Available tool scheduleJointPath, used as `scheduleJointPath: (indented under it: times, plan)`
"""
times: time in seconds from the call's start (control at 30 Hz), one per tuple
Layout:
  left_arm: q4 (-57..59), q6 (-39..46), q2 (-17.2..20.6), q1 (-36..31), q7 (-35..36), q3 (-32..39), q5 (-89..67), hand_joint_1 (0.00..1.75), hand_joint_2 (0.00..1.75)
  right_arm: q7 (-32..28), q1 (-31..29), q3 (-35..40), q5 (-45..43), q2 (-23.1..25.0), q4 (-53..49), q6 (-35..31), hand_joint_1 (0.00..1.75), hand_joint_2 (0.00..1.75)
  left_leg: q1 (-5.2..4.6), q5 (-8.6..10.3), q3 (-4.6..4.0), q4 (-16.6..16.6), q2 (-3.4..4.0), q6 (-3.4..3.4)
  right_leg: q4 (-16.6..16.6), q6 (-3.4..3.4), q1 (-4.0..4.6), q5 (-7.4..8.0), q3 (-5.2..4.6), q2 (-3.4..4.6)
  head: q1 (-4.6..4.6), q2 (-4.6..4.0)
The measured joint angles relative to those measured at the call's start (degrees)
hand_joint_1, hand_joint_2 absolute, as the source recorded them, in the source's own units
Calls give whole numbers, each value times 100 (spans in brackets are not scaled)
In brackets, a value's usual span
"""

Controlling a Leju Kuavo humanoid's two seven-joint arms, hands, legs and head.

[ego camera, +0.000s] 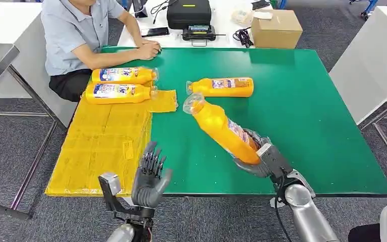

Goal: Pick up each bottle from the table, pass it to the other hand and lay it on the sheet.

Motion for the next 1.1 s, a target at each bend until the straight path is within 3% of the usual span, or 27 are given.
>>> scheduleJointPath:
  times: [0.27,0.7,1.1]
  plan:
    - [568,122,-68,-477,-348,-306,-1042,0,175,-145,-176,575,105,52,219,355,175,175,0,1,-2,0,-2,0,0,0,0,1,0,-1,0,0]
    - [1110,291,-173,-748,-223,-336,-1481,0,175,-228,-341,1058,162,-2,606,451,175,175,0,1,-2,0,-2,0,0,0,0,1,-2,0,0,0]
    - [1228,-549,-280,-909,99,-286,-777,0,175,-431,-566,1453,184,-9,800,597,175,175,0,1,-3,0,0,0,1,1,0,1,-1,1,0,0]
